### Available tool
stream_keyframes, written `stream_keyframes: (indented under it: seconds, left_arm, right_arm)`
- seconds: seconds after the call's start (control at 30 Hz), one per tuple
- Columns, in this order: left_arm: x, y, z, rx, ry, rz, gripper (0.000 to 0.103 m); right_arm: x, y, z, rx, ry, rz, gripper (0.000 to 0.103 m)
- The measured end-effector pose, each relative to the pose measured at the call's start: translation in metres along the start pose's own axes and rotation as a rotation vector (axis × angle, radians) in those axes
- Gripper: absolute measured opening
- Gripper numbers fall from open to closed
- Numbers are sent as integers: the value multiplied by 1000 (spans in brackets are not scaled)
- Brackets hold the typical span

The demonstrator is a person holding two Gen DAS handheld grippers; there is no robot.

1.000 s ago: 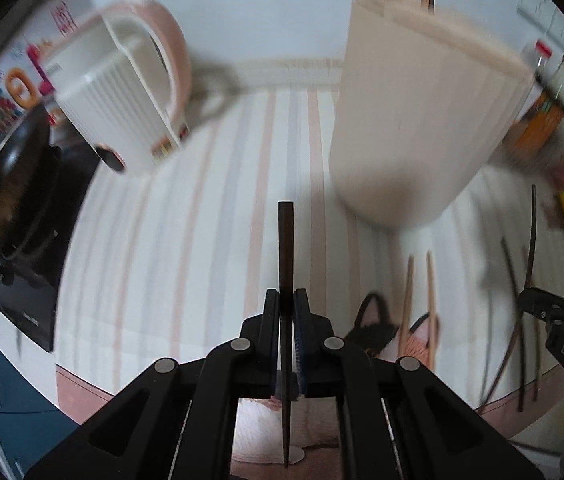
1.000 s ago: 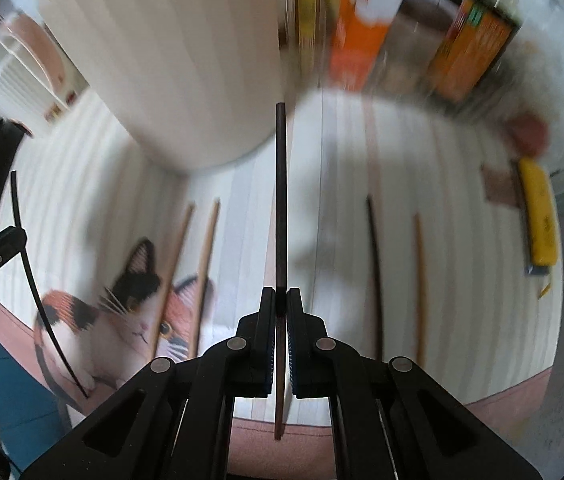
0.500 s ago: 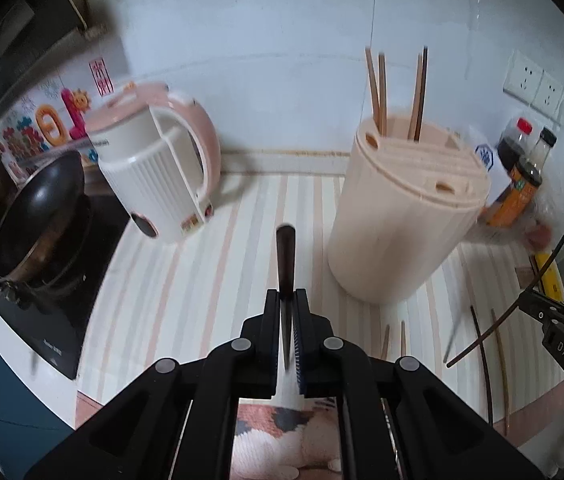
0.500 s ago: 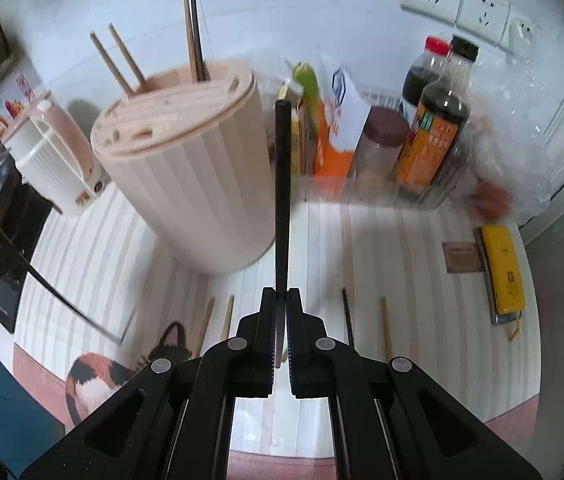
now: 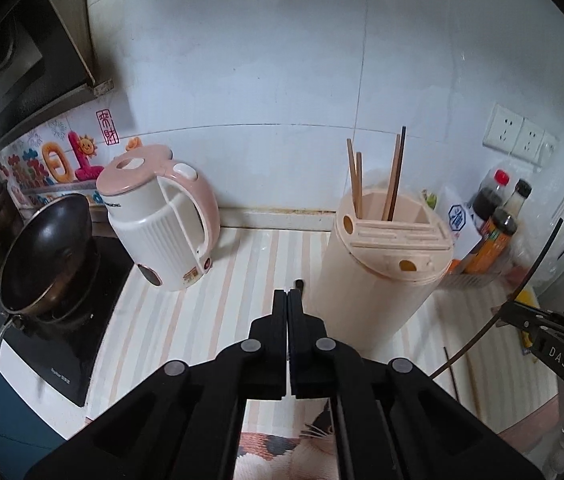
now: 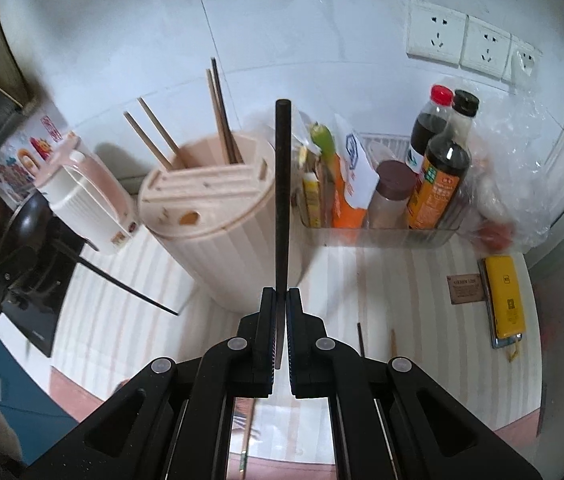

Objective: Organize utensils

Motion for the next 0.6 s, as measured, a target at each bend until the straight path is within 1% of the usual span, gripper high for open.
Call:
stream_keyframes:
  seconds: [0.1,0.13,0.17,0.23,0.27,0.3,0.33,0.37,0.4,0.43,0.53,0.57,0.6]
  left_arm:
    - [7,-4,-2,18,27,-4,0]
    - [8,-7,-4,32,37,-14,0]
    - [10,-15,-9,63,62,-42,0]
    - [12,-33,-19,118,71,-51,4]
    - [12,-44,-24,144,73,-51,7]
    - [12,-62,-33,189,72,-45,17]
    - [12,-73,-39,214,70,-44,24]
    - [12,-89,-47,244,73,-44,34]
    - [11,-102,-55,267,74,-46,36]
    - [10,-113,-62,284,69,-57,36]
    - [0,-139,-85,343,25,-84,36]
    - [-4,-145,-92,354,1,-96,36]
    - [-11,-150,-101,361,-45,-102,36]
  right_arm:
    - [3,0,0,32,-13,40,5]
    - [4,-4,-3,59,-10,50,5]
    - [4,-9,-6,82,-11,54,5]
    - [3,-27,-19,165,-11,68,5]
    - [1,-41,-30,227,-16,79,5]
    - [-2,-55,-41,277,-39,91,5]
    - [-5,-68,-51,326,-45,92,5]
    - [-9,-83,-63,378,-58,87,5]
    - [-14,-94,-70,397,-68,71,2]
    - [-20,-107,-80,438,-64,37,1]
    - [-30,-127,-98,504,-100,19,1]
    - [-35,-133,-103,524,-109,7,1]
    - [-39,-138,-108,534,-118,-5,1]
Point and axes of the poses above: each gripper's, at about its wrist camera, not at the fingertips, and y roughly against the way its jaws point, x to its left, z to its top, the point moved 8 cm from there along -y, roughly the way its jaws point, and after that the axes turned 8 degrees about z, right-handed, at the moved point
